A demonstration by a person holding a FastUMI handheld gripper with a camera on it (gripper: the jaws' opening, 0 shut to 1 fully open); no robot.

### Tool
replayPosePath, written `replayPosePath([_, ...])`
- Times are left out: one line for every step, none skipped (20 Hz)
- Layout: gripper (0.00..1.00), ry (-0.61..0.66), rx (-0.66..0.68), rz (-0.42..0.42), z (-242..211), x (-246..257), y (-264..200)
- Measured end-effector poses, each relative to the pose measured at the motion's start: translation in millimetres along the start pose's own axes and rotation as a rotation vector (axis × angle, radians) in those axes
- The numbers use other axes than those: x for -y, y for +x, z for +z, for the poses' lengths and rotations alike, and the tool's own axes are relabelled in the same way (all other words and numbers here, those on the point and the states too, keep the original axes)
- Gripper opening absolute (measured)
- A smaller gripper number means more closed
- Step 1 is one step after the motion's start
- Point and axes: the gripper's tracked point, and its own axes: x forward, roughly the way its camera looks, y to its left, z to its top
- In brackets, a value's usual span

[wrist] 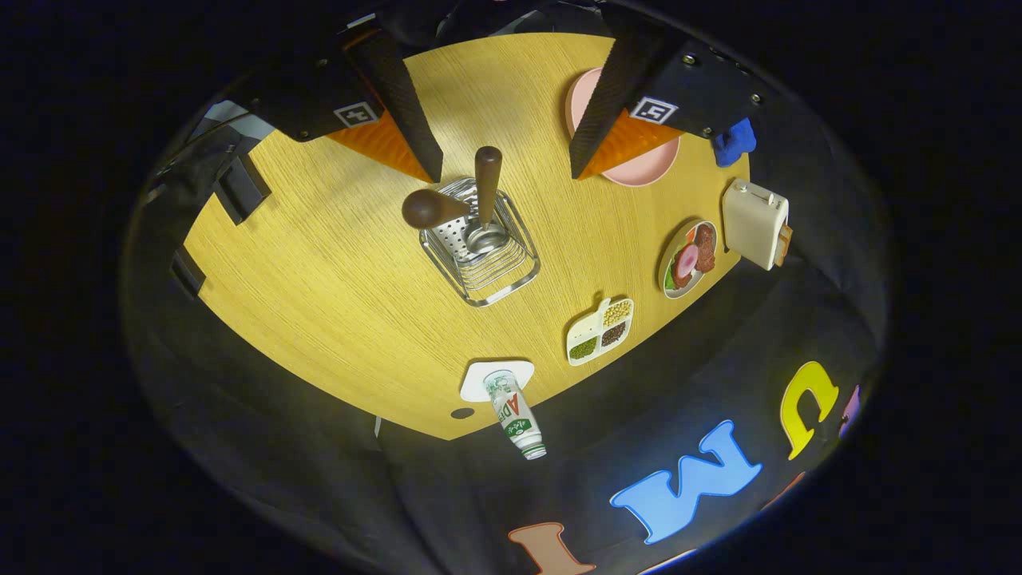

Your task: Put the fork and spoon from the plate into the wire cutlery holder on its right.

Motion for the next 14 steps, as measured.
replayPosePath([0.98, -0.012, 0.002, -0.007, 0, 1, -1])
replayPosePath([0.98, -0.02, 0.006, -0.011, 1, 2, -1])
replayPosePath([0.98, -0.028, 0.012, -0.016, 3, 3, -2])
replayPosePath([0.98, -0.039, 0.023, -0.023, 4, 3, -2])
replayPosePath([0.98, -0.053, 0.036, -0.031, 8, 5, -4])
replayPosePath([0.98, -0.07, 0.053, -0.041, 11, 6, -7])
replayPosePath([0.98, -0.087, 0.079, -0.049, 18, 8, -11])
replayPosePath([0.98, -0.102, 0.108, -0.056, 25, 7, -15])
replayPosePath([0.98, -0.115, 0.138, -0.062, 33, 7, -19])
replayPosePath([0.98, -0.132, 0.173, -0.066, 41, 7, -24])
replayPosePath([0.98, -0.151, 0.213, -0.07, 50, 4, -29])
replayPosePath([0.98, -0.168, 0.246, -0.069, 58, 2, -35])
replayPosePath([0.98, -0.189, 0.287, -0.066, 67, -2, -42])
replayPosePath([0.98, -0.208, 0.322, -0.06, 75, -7, -49])
